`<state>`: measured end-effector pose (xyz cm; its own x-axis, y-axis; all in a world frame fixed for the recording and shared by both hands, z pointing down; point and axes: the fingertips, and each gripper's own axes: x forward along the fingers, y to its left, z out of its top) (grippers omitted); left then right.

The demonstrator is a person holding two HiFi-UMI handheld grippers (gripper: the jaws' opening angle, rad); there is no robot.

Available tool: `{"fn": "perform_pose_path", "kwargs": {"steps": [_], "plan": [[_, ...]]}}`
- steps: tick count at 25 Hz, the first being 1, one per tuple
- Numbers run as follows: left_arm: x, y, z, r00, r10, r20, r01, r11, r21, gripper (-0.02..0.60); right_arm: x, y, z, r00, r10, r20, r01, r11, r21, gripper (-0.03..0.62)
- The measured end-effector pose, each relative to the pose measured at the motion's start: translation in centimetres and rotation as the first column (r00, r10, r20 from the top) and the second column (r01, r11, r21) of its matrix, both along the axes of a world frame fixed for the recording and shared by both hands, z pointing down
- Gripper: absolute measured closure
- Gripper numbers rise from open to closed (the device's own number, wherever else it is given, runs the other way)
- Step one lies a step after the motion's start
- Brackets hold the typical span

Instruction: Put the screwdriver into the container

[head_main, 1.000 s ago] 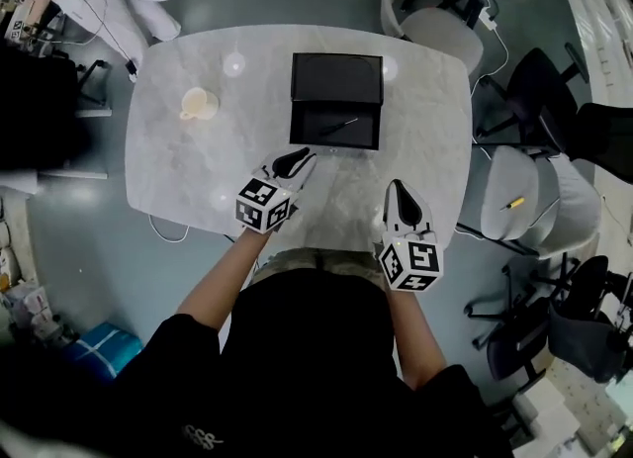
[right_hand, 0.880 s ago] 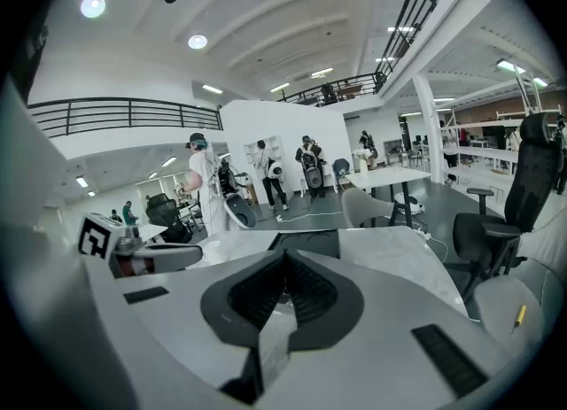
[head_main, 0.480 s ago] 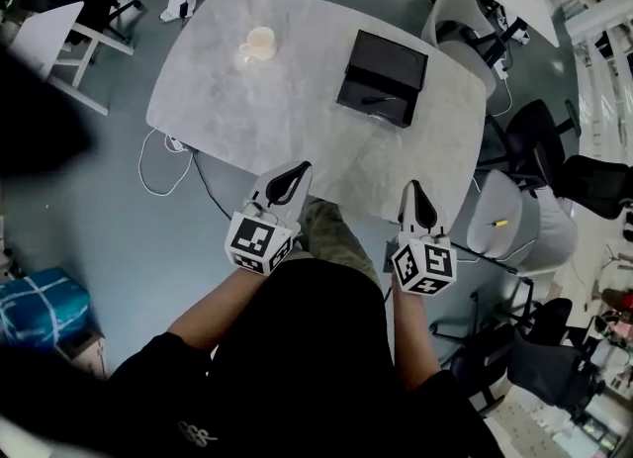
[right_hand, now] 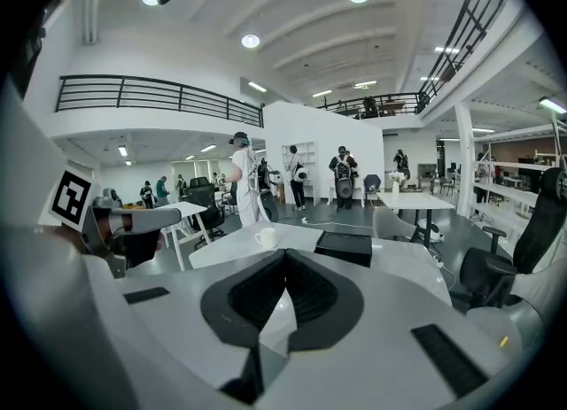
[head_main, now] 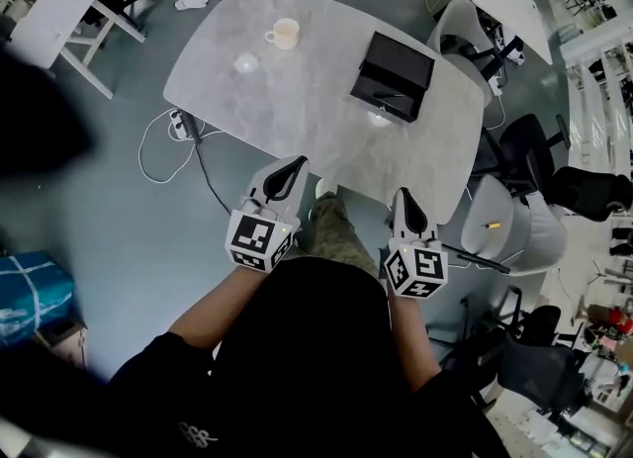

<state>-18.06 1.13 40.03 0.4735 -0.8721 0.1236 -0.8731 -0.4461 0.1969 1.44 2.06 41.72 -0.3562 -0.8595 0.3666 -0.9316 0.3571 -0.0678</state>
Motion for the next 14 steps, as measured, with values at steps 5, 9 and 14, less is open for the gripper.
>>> {"fn": "perform_pose_path", "kwargs": {"steps": [5,9,14], "plan": [[0.2,1.4,-0.4,1.000,0.027,0.008,-0.027,1.000,0.009,0.565,-1.1,1.0,-0.5,1.000,-0.014,-0.001,0.014,1.000,0.023,0.583],[0.5,2.4,-0.4,0.999,0.044,0.010,-0.044,0.999,-0.001,0.565,-2.0,2.1,0.0,1.000,-0.023,-0.008,0.023,1.000,0.005,0.583],[0.2,2.5,-0.3,0.999,0.047,0.016,-0.047,0.999,-0.007,0.565,-2.2,1.9,0.9,1.000,-0.026,-0.016,0.025,0.999,-0.021,0.583]]}}
